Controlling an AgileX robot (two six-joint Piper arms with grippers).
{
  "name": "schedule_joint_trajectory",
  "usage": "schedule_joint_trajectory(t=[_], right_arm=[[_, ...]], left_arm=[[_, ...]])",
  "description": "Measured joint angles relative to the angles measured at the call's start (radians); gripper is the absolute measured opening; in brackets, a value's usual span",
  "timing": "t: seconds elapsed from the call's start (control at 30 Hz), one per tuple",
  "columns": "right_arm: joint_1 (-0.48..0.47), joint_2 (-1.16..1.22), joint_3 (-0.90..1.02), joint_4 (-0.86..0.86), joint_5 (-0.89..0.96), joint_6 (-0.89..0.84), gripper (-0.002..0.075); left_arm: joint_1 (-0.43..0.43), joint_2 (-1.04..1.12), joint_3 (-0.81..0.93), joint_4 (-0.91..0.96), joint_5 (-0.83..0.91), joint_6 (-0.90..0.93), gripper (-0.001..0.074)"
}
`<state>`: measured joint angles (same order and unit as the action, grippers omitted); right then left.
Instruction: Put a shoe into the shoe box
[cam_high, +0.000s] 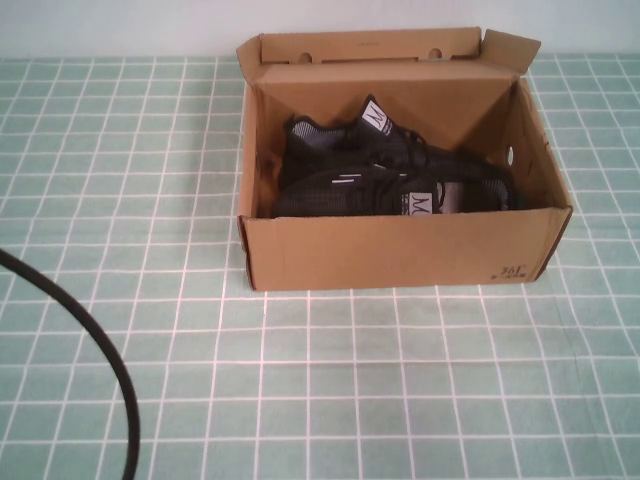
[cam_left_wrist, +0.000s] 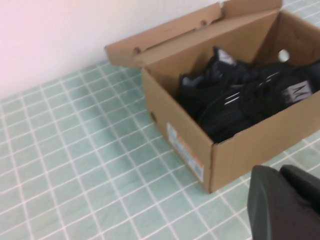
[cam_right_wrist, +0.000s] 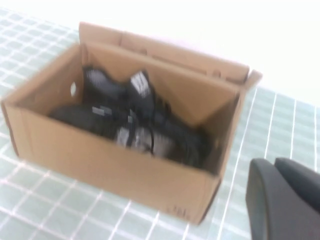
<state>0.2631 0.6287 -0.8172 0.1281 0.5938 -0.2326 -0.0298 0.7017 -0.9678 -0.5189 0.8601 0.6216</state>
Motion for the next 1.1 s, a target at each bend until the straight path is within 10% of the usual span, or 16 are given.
schedule_joint_trajectory(t=[0.33, 1.1], right_arm=[[0.0, -0.19, 0.413, 0.004, -0.237, 0.009, -0.0008], [0.0, -0.194, 0.444, 0.002, -0.28, 0.011, -0.0008]], left_arm=[[0.0, 0.0, 0.0, -0.04, -0.002, 0.023, 0.0], [0.0, 0.0, 0.0, -0.063, -0.002, 0.019, -0.0001]])
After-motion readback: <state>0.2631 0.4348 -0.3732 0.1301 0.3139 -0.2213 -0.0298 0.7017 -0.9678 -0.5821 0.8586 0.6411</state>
